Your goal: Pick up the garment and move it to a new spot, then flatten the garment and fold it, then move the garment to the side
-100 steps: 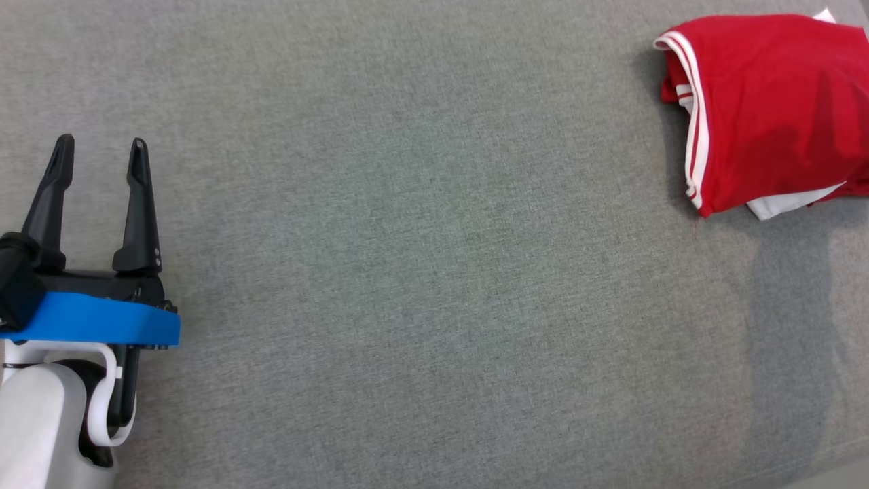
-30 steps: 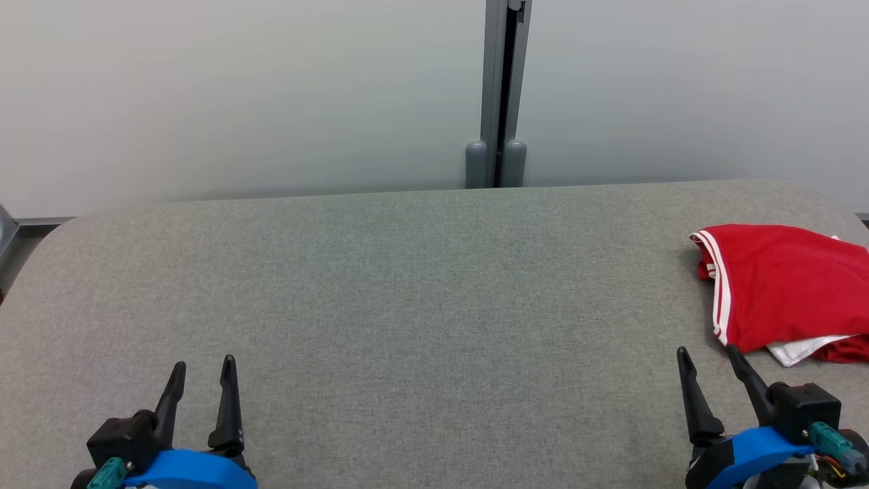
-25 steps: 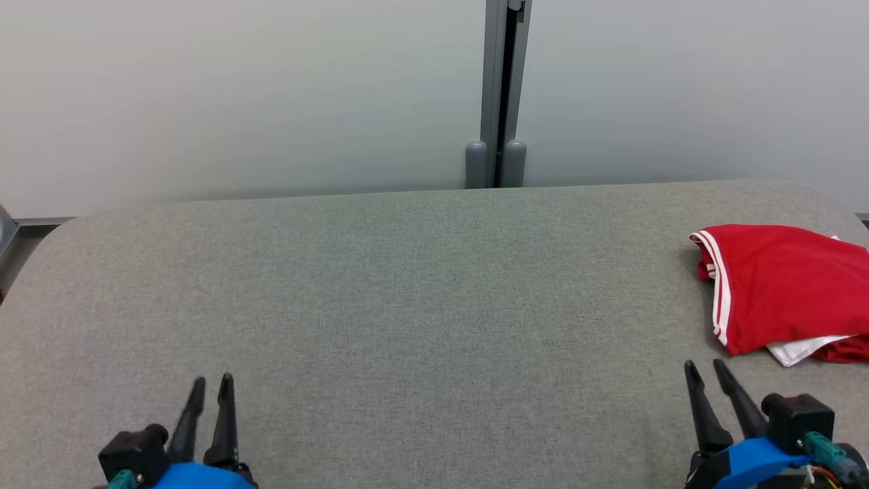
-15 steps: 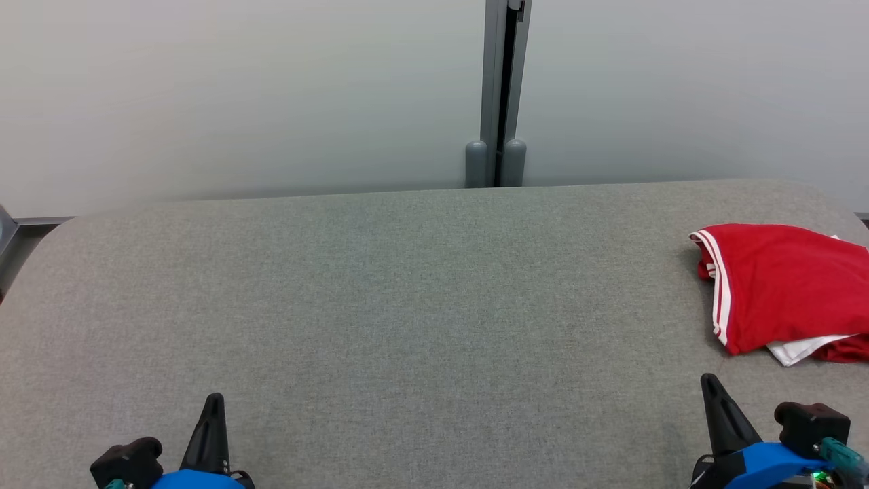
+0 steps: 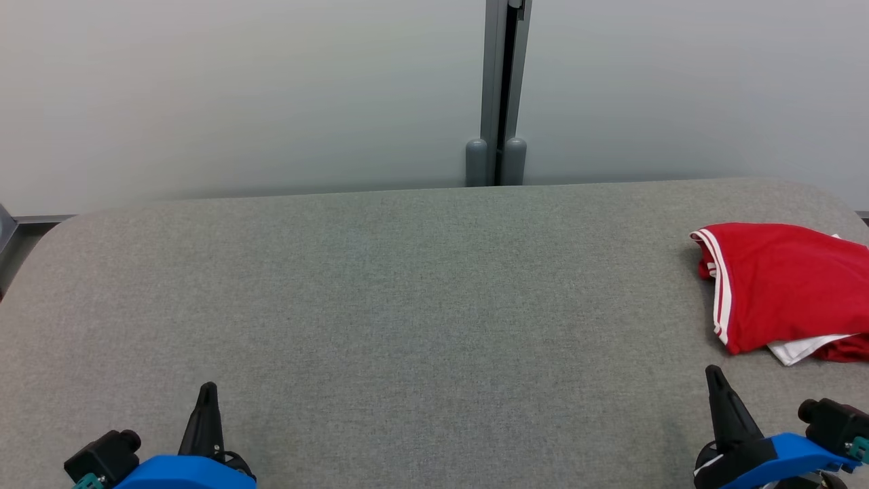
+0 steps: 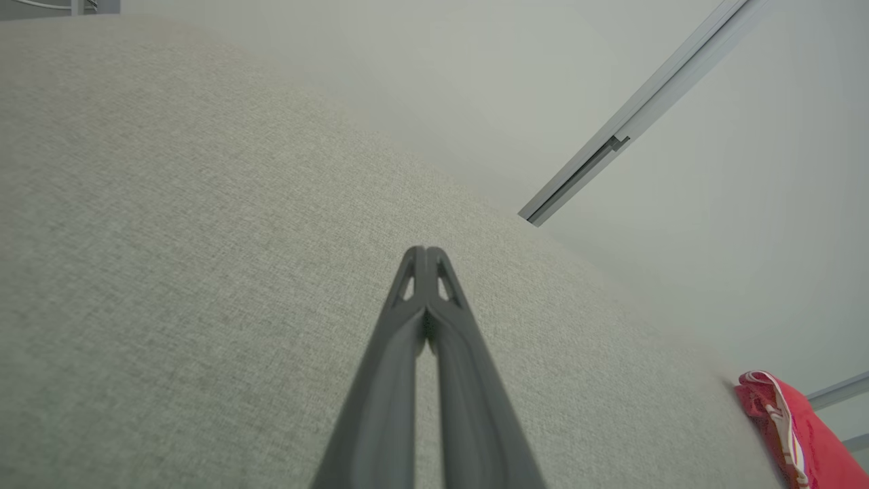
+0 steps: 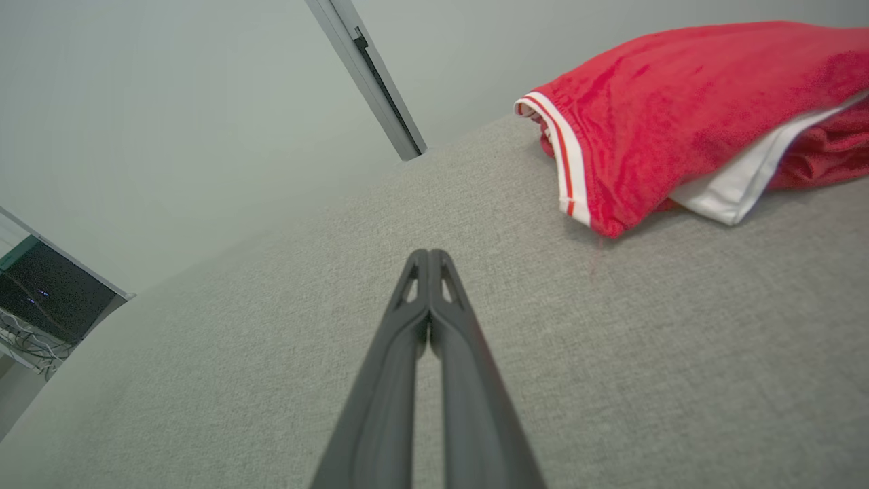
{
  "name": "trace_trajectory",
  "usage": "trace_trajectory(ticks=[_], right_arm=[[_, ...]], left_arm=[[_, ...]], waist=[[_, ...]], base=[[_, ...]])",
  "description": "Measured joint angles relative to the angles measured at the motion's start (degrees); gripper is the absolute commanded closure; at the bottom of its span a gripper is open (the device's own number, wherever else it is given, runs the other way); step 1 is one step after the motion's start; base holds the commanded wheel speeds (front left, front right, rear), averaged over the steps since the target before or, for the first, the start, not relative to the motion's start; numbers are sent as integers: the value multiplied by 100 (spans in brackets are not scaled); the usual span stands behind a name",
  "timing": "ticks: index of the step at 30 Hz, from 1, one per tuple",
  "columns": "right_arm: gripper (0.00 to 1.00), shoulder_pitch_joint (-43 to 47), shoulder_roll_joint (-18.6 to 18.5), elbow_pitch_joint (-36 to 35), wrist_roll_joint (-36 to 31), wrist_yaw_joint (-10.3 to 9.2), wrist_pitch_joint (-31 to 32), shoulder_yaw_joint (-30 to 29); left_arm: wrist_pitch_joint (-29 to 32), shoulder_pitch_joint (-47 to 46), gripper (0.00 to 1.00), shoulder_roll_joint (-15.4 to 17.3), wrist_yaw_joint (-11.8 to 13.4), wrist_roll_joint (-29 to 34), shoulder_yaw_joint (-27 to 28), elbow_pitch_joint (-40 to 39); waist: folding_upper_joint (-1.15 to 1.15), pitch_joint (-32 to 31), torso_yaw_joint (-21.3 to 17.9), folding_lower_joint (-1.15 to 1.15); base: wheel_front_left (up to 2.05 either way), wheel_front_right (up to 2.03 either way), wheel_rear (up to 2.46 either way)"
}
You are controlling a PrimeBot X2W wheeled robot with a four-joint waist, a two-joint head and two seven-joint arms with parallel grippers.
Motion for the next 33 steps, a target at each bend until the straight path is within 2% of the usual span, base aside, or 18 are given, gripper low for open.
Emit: trace_trajectory(ticks=[33], right_arm=[[100, -146, 63, -221, 2658, -1, 485, -93]], left_arm=[[655, -203, 100, -260, -138, -2027, 534, -338]], waist=[[0, 40, 12, 0]], base=[[0, 0, 0]])
